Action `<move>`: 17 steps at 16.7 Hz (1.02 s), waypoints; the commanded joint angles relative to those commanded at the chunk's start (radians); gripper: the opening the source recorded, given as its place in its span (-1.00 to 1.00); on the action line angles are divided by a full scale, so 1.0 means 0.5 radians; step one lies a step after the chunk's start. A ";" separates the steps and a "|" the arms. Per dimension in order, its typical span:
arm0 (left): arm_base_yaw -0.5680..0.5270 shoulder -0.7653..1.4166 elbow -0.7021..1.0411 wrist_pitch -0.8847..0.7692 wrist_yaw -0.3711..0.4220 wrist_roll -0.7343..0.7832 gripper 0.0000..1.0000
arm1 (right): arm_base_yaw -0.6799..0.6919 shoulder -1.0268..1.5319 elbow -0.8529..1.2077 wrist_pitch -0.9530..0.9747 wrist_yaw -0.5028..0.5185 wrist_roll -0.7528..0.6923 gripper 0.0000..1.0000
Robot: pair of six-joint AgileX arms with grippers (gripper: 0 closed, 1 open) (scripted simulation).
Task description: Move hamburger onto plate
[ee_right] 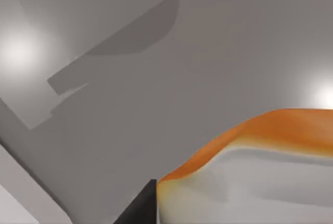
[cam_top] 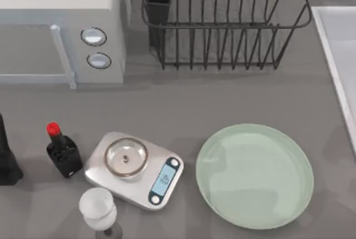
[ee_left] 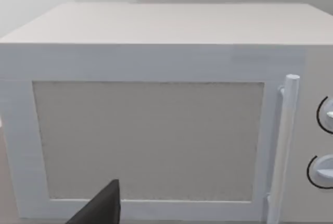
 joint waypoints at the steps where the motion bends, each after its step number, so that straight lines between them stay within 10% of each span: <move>1: 0.000 0.000 0.000 0.000 0.000 0.000 1.00 | 0.037 0.034 0.029 -0.003 0.000 -0.063 -1.00; 17: 0.000 0.000 0.000 0.000 0.000 0.000 1.00 | 1.211 1.045 0.882 0.022 -0.015 -2.618 -1.00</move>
